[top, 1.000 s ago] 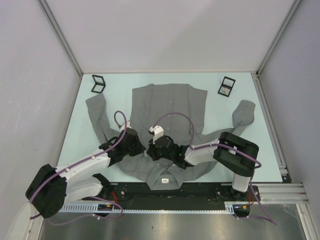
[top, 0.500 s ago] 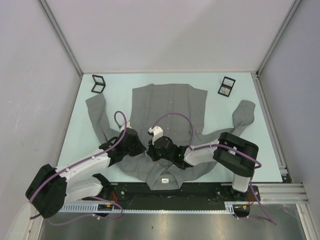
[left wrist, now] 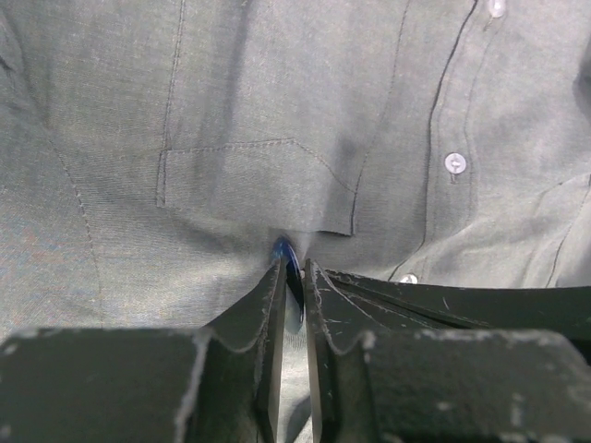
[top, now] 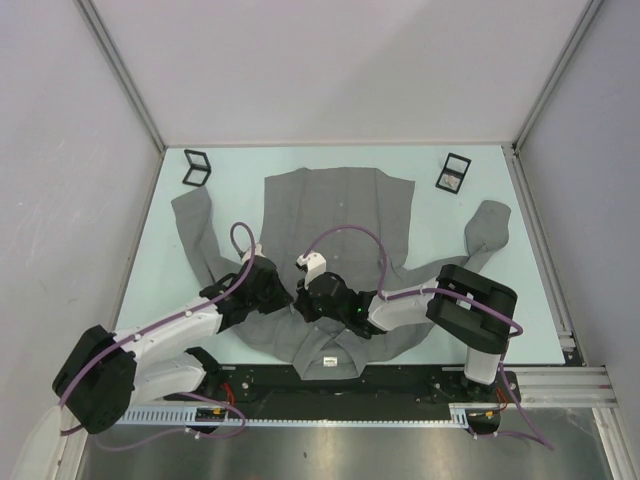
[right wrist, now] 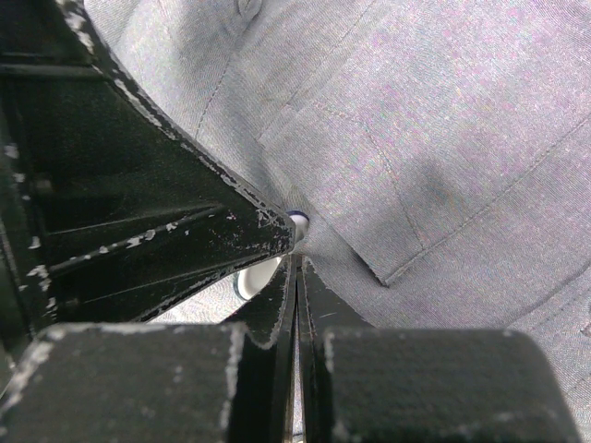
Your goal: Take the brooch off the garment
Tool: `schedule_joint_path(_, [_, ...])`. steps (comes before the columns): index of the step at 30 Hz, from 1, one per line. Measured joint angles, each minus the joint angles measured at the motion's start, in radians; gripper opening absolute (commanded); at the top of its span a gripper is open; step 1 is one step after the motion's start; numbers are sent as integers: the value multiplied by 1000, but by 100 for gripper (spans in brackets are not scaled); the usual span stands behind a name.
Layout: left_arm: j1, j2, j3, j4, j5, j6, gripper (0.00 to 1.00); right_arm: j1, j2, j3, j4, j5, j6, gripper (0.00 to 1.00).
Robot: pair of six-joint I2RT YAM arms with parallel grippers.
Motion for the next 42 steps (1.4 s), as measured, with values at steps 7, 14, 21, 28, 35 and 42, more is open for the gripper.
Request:
schedule_joint_path(7, [0, 16, 0, 10, -3, 7, 6, 0, 0, 0, 0, 0, 0, 0])
schedule_joint_path(14, [0, 13, 0, 6, -7, 9, 1, 0, 3, 15, -21, 10, -10, 0])
schedule_joint_path(21, [0, 13, 0, 5, -10, 9, 0, 1, 9, 24, -25, 32, -31, 0])
schedule_joint_path(28, [0, 9, 0, 1, -9, 8, 1, 1, 17, 29, -25, 47, -44, 0])
schedule_joint_path(35, [0, 2, 0, -11, -8, 2, 1, 11, 23, 31, -24, 43, -45, 0])
schedule_joint_path(42, [0, 3, 0, -17, -5, -23, 0, 21, 32, 32, -17, 44, -49, 0])
